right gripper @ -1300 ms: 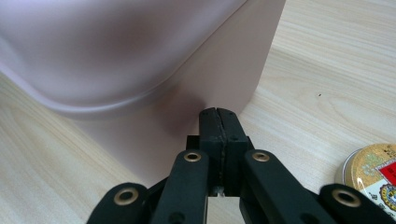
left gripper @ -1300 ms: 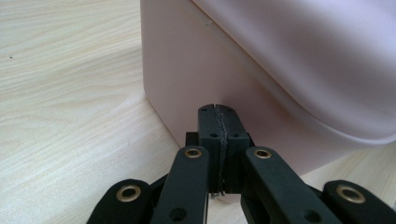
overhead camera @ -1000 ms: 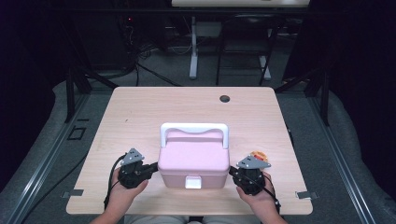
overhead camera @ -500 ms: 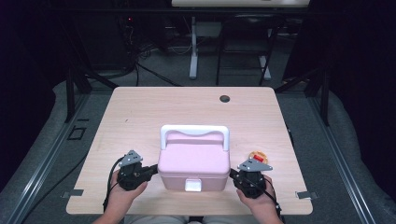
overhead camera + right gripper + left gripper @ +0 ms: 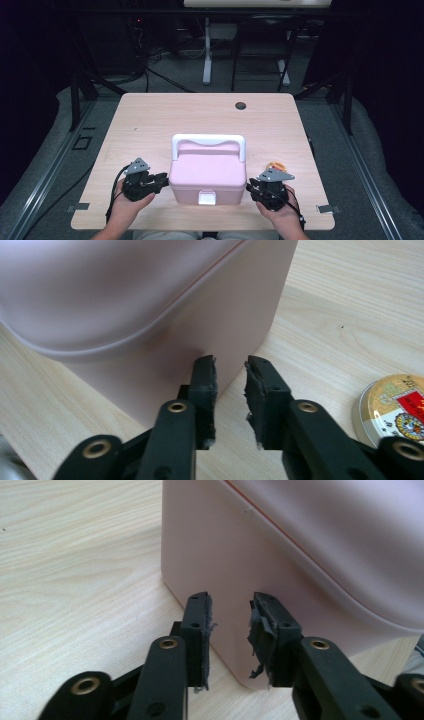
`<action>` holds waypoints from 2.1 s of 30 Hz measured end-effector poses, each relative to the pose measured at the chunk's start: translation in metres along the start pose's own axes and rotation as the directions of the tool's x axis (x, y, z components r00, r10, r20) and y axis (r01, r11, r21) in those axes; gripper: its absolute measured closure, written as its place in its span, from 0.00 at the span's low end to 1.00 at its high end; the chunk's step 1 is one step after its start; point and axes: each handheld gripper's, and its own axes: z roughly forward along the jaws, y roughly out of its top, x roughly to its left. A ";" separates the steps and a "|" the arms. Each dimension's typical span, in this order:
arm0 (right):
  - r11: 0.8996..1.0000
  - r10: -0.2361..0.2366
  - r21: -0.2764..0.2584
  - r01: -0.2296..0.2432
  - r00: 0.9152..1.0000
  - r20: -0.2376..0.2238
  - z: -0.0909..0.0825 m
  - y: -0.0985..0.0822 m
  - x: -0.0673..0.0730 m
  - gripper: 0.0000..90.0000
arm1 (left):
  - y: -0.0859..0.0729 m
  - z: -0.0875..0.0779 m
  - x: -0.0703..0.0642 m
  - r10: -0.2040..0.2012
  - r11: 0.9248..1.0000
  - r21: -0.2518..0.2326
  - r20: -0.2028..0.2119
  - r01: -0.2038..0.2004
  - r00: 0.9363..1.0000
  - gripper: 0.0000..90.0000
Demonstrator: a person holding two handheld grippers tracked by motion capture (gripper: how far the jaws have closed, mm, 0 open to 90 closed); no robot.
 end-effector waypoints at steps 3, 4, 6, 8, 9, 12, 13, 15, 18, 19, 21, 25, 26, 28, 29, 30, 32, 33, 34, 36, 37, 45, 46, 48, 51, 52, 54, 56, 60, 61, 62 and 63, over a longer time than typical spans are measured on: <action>1.000 0.004 0.017 -0.004 1.000 -0.012 -0.003 0.004 -0.004 0.73 | 0.005 -0.003 0.002 0.017 1.000 0.004 -0.001 -0.017 1.000 0.68; 1.000 0.007 0.018 -0.007 1.000 -0.018 -0.004 0.006 -0.004 0.71 | 0.007 -0.004 0.002 0.021 1.000 0.003 -0.004 -0.021 1.000 0.65; 1.000 -0.001 0.020 0.001 1.000 -0.021 -0.006 0.009 -0.006 0.68 | 0.011 -0.006 0.004 0.031 0.999 0.005 -0.007 -0.031 0.999 0.61; 1.000 -0.005 0.019 0.005 1.000 -0.023 -0.009 0.013 -0.008 0.65 | 0.015 -0.010 0.006 0.038 0.999 0.006 -0.008 -0.038 0.999 0.58; 1.000 -0.010 0.022 0.010 1.000 -0.024 -0.010 0.015 -0.009 0.64 | 0.017 -0.011 0.007 0.040 0.999 0.009 -0.006 -0.040 0.999 0.57; 0.999 -0.021 0.033 0.022 1.000 -0.021 -0.012 0.020 -0.012 0.62 | 0.023 -0.016 0.008 0.058 0.998 0.013 -0.013 -0.058 0.998 0.55; 0.999 -0.020 0.036 0.021 1.000 -0.020 -0.013 0.021 -0.013 0.61 | 0.025 -0.017 0.008 0.063 0.998 0.013 -0.013 -0.062 0.998 0.55; 0.999 -0.030 0.038 0.031 0.999 -0.019 -0.016 0.024 -0.015 0.57 | 0.029 -0.021 0.009 0.080 0.997 0.023 -0.015 -0.079 0.997 0.53; 0.998 -0.052 0.044 0.052 0.999 -0.014 -0.020 0.029 -0.018 0.52 | 0.036 -0.026 0.010 0.081 0.996 0.028 -0.007 -0.081 0.997 0.50; 0.997 -0.057 0.051 0.058 0.998 -0.013 -0.022 0.031 -0.018 0.51 | 0.038 -0.027 0.010 0.080 0.996 0.033 -0.002 -0.080 0.997 0.50; 0.996 -0.085 0.040 0.085 0.996 -0.003 -0.025 0.034 -0.019 0.50 | 0.041 -0.029 0.009 0.087 0.996 0.027 0.000 -0.087 0.996 0.49; 0.996 -0.085 0.029 0.085 0.996 -0.013 -0.033 0.041 -0.023 0.50 | 0.048 -0.035 0.008 0.095 0.995 -0.002 0.021 -0.095 0.995 0.50; 0.996 -0.081 0.025 0.081 0.997 -0.020 -0.034 0.042 -0.024 0.50 | 0.050 -0.036 0.007 0.098 0.995 -0.015 0.026 -0.098 0.995 0.50; 0.998 -0.063 0.019 0.064 0.997 -0.037 -0.038 0.046 -0.025 0.51 | 0.054 -0.038 0.007 0.100 0.995 -0.017 0.040 -0.099 0.994 0.51; 0.998 -0.052 0.018 0.053 0.997 -0.054 -0.039 0.048 -0.026 0.51 | 0.055 -0.038 0.007 0.103 0.995 -0.018 0.033 -0.103 0.994 0.50; 0.998 -0.055 0.022 0.056 0.997 -0.062 -0.040 0.050 -0.026 0.51 | 0.057 -0.038 0.007 0.104 0.994 -0.011 0.028 -0.104 0.994 0.50; 0.997 -0.072 0.030 0.074 0.995 -0.064 -0.042 0.055 -0.026 0.51 | 0.061 -0.038 0.007 0.093 0.996 0.007 0.030 -0.093 0.995 0.49; 0.996 -0.079 0.026 0.081 0.995 -0.066 -0.042 0.056 -0.025 0.51 | 0.062 -0.038 0.007 0.095 0.995 0.007 0.023 -0.095 0.995 0.48; 0.996 -0.083 0.029 0.085 0.994 -0.070 -0.043 0.059 -0.025 0.51 | 0.064 -0.038 0.007 0.095 0.995 0.017 0.024 -0.096 0.995 0.47; 0.995 -0.091 0.027 0.093 0.993 -0.077 -0.044 0.063 -0.024 0.51 | 0.068 -0.037 0.007 0.095 0.995 0.023 0.023 -0.096 0.995 0.45; 0.995 -0.090 0.024 0.092 0.993 -0.081 -0.045 0.064 -0.025 0.51 | 0.069 -0.038 0.007 0.098 0.995 0.027 0.025 -0.098 0.995 0.45; 0.996 -0.082 0.013 0.085 0.988 -0.131 -0.047 0.080 -0.026 0.50 | 0.084 -0.038 0.004 0.087 0.996 0.031 0.072 -0.089 0.994 0.37; 0.997 -0.075 0.011 0.077 0.987 -0.143 -0.047 0.082 -0.027 0.49 | 0.086 -0.037 0.003 0.089 0.996 0.024 0.071 -0.091 0.993 0.34; 0.998 -0.065 0.004 0.066 0.985 -0.162 -0.045 0.085 -0.027 0.49 | 0.088 -0.036 0.002 0.091 0.995 0.025 0.081 -0.093 0.993 0.30; 0.998 -0.066 -0.005 0.066 0.983 -0.171 -0.040 0.090 -0.028 0.48 | 0.092 -0.033 -0.001 0.113 0.993 0.016 0.082 -0.115 0.990 0.28; 0.997 -0.072 -0.008 0.071 0.982 -0.176 -0.039 0.091 -0.028 0.47 | 0.093 -0.031 -0.001 0.121 0.992 0.020 0.090 -0.124 0.989 0.28; 0.997 -0.076 -0.009 0.076 0.980 -0.181 -0.036 0.094 -0.026 0.47 | 0.094 -0.027 -0.002 0.122 0.992 0.027 0.091 -0.125 0.988 0.28; 0.997 -0.080 -0.009 0.080 0.979 -0.187 -0.033 0.096 -0.025 0.47 | 0.094 -0.024 -0.003 0.128 0.991 0.025 0.085 -0.131 0.988 0.29; 0.997 -0.080 -0.008 0.080 0.978 -0.190 -0.026 0.099 -0.025 0.47 | 0.096 -0.019 -0.004 0.143 0.989 0.026 0.075 -0.145 0.987 0.34; 0.997 -0.079 -0.007 0.080 0.979 -0.188 -0.025 0.100 -0.025 0.47 | 0.096 -0.018 -0.005 0.143 0.989 0.027 0.073 -0.145 0.987 0.36; 0.997 -0.080 -0.009 0.080 0.979 -0.188 -0.024 0.100 -0.026 0.47 | 0.097 -0.017 -0.005 0.140 0.989 0.033 0.075 -0.143 0.987 0.38; 0.997 -0.073 -0.010 0.073 0.978 -0.194 -0.022 0.100 -0.026 0.48 | 0.097 -0.016 -0.005 0.135 0.990 0.035 0.075 -0.138 0.988 0.39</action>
